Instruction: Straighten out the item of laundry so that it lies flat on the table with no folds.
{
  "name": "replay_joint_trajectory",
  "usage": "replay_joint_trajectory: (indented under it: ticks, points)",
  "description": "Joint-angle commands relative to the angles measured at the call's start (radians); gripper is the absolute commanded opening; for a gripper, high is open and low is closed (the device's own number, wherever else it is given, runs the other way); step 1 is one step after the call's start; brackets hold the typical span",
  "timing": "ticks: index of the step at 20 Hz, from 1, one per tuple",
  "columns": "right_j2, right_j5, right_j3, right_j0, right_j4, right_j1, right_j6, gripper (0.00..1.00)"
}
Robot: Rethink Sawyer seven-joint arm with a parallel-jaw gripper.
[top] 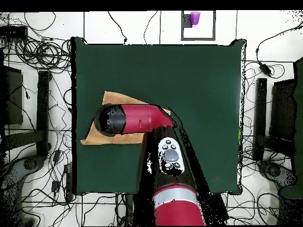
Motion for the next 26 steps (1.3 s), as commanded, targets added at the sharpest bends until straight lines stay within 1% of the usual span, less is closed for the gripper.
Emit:
replay_joint_trajectory:
  ticks: [1,4,8,13,17,20,23,24,26]
  points:
    - [-0.057,0.132,-0.063,0.093,0.098,0.071,0.292,0.0]
    - [-0.088,0.172,-0.101,0.119,0.112,0.078,0.292,0.0]
    - [-0.118,0.19,-0.145,0.135,0.122,0.104,0.276,0.0]
    - [-0.125,0.169,-0.171,0.14,0.147,0.141,0.269,0.0]
    - [-0.132,0.195,-0.209,0.154,0.186,0.155,0.291,0.0]
    - [-0.168,0.259,-0.285,0.189,0.193,0.185,0.318,0.0]
    - [-0.189,0.281,-0.36,0.218,0.209,0.237,0.341,0.0]
    - [-0.207,0.259,-0.383,0.234,0.21,0.258,0.353,0.0]
    - [-0.227,0.291,-0.423,0.25,0.209,0.287,0.349,0.0]
